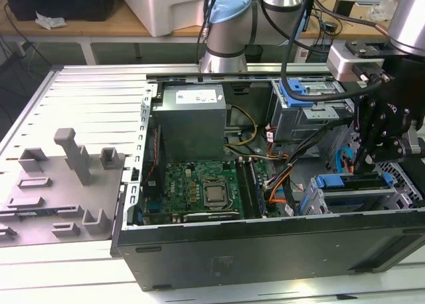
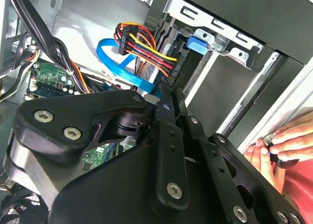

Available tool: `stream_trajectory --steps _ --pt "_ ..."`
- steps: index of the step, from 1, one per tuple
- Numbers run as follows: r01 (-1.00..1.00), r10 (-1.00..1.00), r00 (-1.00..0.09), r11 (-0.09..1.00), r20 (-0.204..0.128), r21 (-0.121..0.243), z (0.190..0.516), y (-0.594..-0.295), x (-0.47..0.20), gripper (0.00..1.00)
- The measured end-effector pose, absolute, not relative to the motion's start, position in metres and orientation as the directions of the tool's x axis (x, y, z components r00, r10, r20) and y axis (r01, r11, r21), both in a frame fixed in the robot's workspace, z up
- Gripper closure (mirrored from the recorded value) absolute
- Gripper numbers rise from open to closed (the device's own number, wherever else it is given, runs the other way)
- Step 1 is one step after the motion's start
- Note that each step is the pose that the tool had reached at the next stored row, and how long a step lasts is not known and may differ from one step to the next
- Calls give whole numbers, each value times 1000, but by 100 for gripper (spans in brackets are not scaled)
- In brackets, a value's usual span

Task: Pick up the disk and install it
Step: 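Insert the second disk wire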

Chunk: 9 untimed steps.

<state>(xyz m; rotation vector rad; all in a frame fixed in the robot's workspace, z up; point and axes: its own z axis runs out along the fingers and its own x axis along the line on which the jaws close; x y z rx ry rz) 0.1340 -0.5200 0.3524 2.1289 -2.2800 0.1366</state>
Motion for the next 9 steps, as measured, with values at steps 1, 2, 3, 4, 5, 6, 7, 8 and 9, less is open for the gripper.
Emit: stream_trajectory --steps 1,2,3,4,5,6,7,8,9 --pt "-997 -995 -70 66 74 -50 352 -520 134 84" --pt "-997 -995 -70 66 74 -49 352 -520 135 84" --pt "-997 -995 -70 66 74 -49 351 -520 135 84" --pt "-997 -995 -70 66 74 -49 350 -520 135 84" --pt "-997 -995 -70 66 74 -49 350 -520 135 84" --pt "-997 -995 -70 66 74 -49 349 -520 135 84" --pt "-997 -995 -70 66 74 -49 349 -520 135 84" --pt "-997 -995 -70 66 74 -49 348 -520 135 84" --pt "-997 -995 -70 66 74 -49 348 -520 135 84"
